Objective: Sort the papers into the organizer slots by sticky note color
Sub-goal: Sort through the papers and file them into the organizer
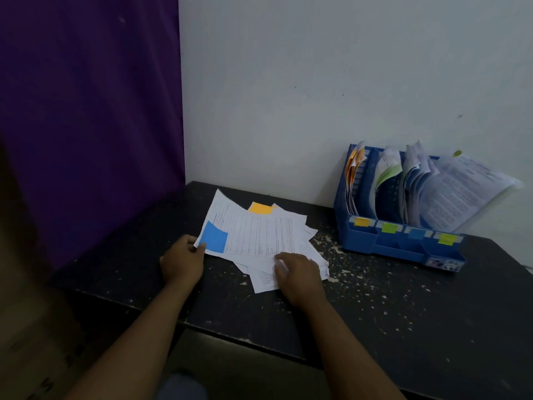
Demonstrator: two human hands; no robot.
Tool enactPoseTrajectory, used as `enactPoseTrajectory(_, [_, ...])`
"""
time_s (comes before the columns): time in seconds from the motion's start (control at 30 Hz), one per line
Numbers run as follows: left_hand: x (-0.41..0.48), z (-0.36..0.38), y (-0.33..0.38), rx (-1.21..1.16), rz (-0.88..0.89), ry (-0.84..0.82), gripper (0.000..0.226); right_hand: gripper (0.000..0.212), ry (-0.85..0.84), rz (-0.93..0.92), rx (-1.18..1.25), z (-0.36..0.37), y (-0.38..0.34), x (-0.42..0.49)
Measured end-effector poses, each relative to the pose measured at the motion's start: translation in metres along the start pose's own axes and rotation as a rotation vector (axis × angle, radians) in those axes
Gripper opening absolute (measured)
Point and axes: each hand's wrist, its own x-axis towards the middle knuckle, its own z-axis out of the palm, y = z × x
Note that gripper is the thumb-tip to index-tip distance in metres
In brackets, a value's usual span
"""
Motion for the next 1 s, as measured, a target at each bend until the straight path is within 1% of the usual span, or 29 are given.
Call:
enactPoseTrajectory(0.1, [-0.015, -0.008, 0.004, -0.172, 0.017, 0.013, 0.019, 0.038, -0.003, 0.001, 0.011, -0.003, -0.001, -0.009])
enactPoseTrajectory(0.23, [-0.04, -0.023, 0.015, -0.38, 0.074, 0.071, 0.023, 0.048, 0.005, -0.01, 0.044, -0.008, -0.002, -0.027])
enactPoseTrajectory(0.37, [-0.068, -0.037, 0.031, -0.551, 0.107, 0.079, 0.022, 0.058, 0.049, 0.024, 0.23, -0.014, -0.001, -0.046])
enactPoseTrajectory(0.43, [-0.074, -0.045, 0.045, -0.608, 0.176, 0.05, 0.018, 0.062, 0.114, 0.048, 0.323, -0.025, 0.0, -0.048])
enactPoseTrajectory(0.53, [-0.073, -0.06, 0.08, -0.684, 0.284, 0.028, 0.021, 0.069, 0.243, 0.069, 0.369, -0.054, -0.002, -0.044])
enactPoseTrajectory(0.6, [-0.07, -0.068, 0.106, -0.72, 0.337, 0.028, 0.022, 0.075, 0.305, 0.063, 0.475, -0.077, -0.01, -0.041])
enactPoseTrajectory(0.7, [-0.073, -0.077, 0.141, -0.752, 0.433, 0.025, 0.028, 0.085, 0.345, 0.062, 0.625, -0.106, -0.02, -0.045])
enactPoseTrajectory(0.77, [-0.08, -0.084, 0.16, -0.785, 0.495, 0.02, 0.028, 0.094, 0.377, 0.07, 0.7, -0.119, -0.02, -0.049])
enactPoseTrajectory(0.83, [-0.088, -0.09, 0.175, -0.824, 0.523, 0.03, 0.026, 0.098, 0.365, 0.095, 0.769, -0.133, -0.02, -0.055])
enactPoseTrajectory(0.87, [-0.091, -0.093, 0.181, -0.844, 0.526, 0.037, 0.024, 0.093, 0.349, 0.093, 0.807, -0.139, -0.02, -0.06])
enactPoseTrajectory(0.9, [-0.095, -0.095, 0.186, -0.859, 0.53, 0.04, 0.023, 0.08, 0.337, 0.077, 0.833, -0.146, -0.018, -0.063])
enactPoseTrajectory(0.97, [-0.1, -0.098, 0.194, -0.878, 0.529, 0.034, 0.017, 0.04, 0.308, 0.036, 0.897, -0.162, -0.02, -0.072])
enactPoseTrajectory(1.0, [-0.101, -0.1, 0.195, -0.885, 0.517, 0.02, 0.014, 0.025, 0.287, 0.021, 0.952, -0.168, -0.024, -0.076])
